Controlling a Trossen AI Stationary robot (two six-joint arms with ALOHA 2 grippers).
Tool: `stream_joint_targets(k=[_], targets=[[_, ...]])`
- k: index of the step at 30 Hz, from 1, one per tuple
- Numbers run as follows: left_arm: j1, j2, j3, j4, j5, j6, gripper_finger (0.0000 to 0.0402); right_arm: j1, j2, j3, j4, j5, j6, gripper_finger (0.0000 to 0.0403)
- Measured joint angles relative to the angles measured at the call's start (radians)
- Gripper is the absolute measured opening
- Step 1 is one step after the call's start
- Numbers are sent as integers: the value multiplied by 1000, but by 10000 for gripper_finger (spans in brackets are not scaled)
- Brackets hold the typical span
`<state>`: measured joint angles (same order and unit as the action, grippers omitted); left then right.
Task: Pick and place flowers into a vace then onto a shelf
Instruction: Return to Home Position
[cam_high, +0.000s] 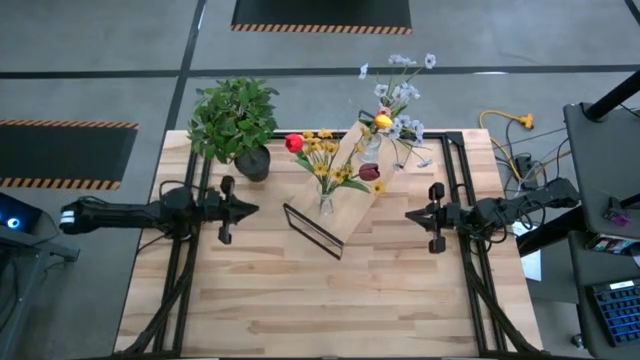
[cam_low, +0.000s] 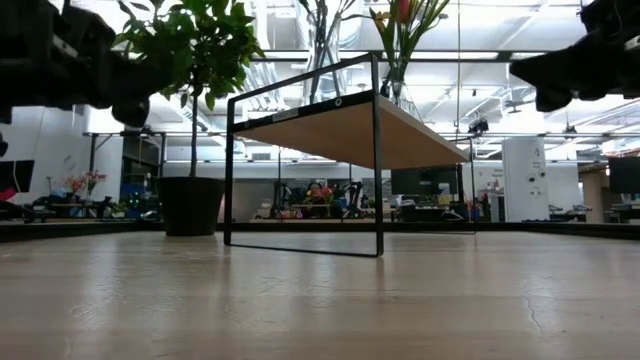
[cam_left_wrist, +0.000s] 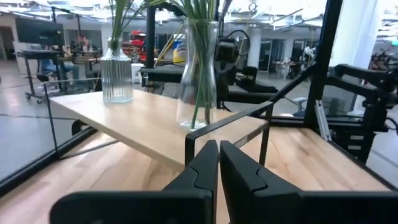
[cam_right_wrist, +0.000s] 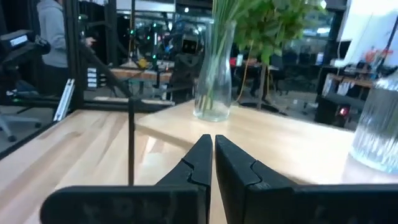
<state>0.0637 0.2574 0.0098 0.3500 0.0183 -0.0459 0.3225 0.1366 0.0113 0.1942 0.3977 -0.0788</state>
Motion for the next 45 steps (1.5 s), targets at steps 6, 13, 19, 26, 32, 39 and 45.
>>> stream_joint_targets(k=[6, 13, 19, 26, 32, 39, 45], targets=[[-32, -153, 60, -188, -20, -1, 0, 1, -11, 0, -82, 27, 75, 13], [-44, -254, 81, -323, -20, 45, 0, 14, -66, 20, -163, 45, 131, 13], [-44, -257, 38, -338, -27, 10, 0, 27, -137, 79, -265, -102, 125, 13], [-45, -252, 33, -307, -26, 34, 0, 23, -118, 8, -100, -297, 94, 13], [-43, -254, 33, -299, -26, 54, 0, -18, -119, 0, -64, -297, 37, 11], [-43, -254, 33, -308, -30, 55, 0, -139, -133, -2, -153, -292, 78, 9], [-43, -254, 4, -299, -33, 37, 0, -173, -137, -2, -163, -277, 98, 8]])
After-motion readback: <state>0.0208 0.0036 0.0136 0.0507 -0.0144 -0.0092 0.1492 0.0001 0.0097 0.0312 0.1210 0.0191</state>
